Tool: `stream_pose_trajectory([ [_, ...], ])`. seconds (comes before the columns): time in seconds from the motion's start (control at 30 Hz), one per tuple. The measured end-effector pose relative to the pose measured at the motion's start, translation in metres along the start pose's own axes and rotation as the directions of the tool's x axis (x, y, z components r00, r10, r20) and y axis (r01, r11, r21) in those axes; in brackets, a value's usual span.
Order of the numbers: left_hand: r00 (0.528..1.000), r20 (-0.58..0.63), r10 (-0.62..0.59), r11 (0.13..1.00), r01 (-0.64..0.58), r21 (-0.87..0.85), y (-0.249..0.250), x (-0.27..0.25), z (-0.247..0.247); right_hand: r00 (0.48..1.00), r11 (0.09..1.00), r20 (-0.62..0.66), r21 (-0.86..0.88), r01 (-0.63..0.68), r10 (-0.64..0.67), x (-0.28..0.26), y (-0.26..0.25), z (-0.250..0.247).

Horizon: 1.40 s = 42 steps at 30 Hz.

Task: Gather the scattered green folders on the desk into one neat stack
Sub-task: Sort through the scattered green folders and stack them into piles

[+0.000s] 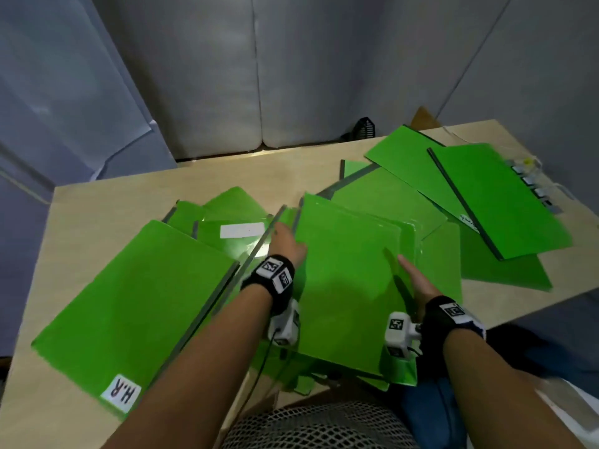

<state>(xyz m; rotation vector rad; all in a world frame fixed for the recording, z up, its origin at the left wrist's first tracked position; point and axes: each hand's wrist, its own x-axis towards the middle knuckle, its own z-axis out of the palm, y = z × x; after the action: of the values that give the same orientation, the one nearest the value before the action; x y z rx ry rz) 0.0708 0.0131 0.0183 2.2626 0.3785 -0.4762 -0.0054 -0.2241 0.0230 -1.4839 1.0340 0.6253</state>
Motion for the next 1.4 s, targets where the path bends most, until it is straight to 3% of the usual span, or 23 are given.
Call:
stream_pose_trajectory([
  [0.1,0.995,0.073,0.073,0.982,-0.085,0.169,-0.005,0.003,0.027,0.999,0.998,-0.035,-0.062,-0.013,0.011,0.006,0.001,0.005],
  [0.17,0.998,-0.009,0.067,0.976,-0.064,0.21,-0.008,0.008,0.024,0.999,0.997,-0.047,-0.081,-0.007,0.003,0.018,0.003,0.004],
  [0.23,0.989,-0.141,-0.043,0.977,0.071,0.203,-0.019,0.018,0.009,0.999,0.996,-0.047,-0.087,-0.008,0.004,0.04,0.009,-0.002],
  [0.3,0.962,-0.191,-0.195,0.951,0.234,0.203,-0.036,0.025,-0.008,0.996,0.997,-0.089,-0.076,0.0,-0.006,0.044,0.008,-0.001],
  [0.37,0.949,-0.153,-0.276,0.919,0.307,0.246,-0.048,0.026,-0.019,0.988,0.996,-0.153,-0.092,0.022,-0.036,0.032,0.001,0.004],
  [0.47,0.955,-0.059,-0.289,0.907,0.293,0.302,-0.057,0.028,-0.024,0.962,0.995,-0.27,-0.094,0.02,-0.045,0.034,-0.003,-0.002],
  [0.7,0.942,0.182,-0.283,0.954,0.257,0.155,-0.057,0.01,-0.024,0.933,0.998,-0.353,-0.019,0.061,-0.064,0.046,-0.012,-0.013],
  [0.8,0.953,0.209,-0.219,0.975,0.222,0.009,-0.05,0.003,-0.029,0.927,0.997,-0.366,-0.017,0.073,-0.074,0.049,-0.014,-0.018],
  [0.9,0.979,0.134,-0.155,0.986,0.163,-0.044,-0.042,0.0,-0.049,0.925,0.998,-0.375,-0.008,0.059,-0.058,0.051,-0.012,-0.021],
  [1.2,1.0,-0.02,0.014,0.962,-0.008,0.273,0.0,-0.001,-0.123,0.915,0.974,-0.397,-0.227,-0.028,-0.066,0.044,-0.018,-0.027],
  [1.4,0.97,-0.117,0.212,0.911,-0.153,0.384,0.043,-0.019,-0.18,0.907,0.953,-0.412,-0.301,-0.043,-0.089,0.041,-0.016,-0.031],
])
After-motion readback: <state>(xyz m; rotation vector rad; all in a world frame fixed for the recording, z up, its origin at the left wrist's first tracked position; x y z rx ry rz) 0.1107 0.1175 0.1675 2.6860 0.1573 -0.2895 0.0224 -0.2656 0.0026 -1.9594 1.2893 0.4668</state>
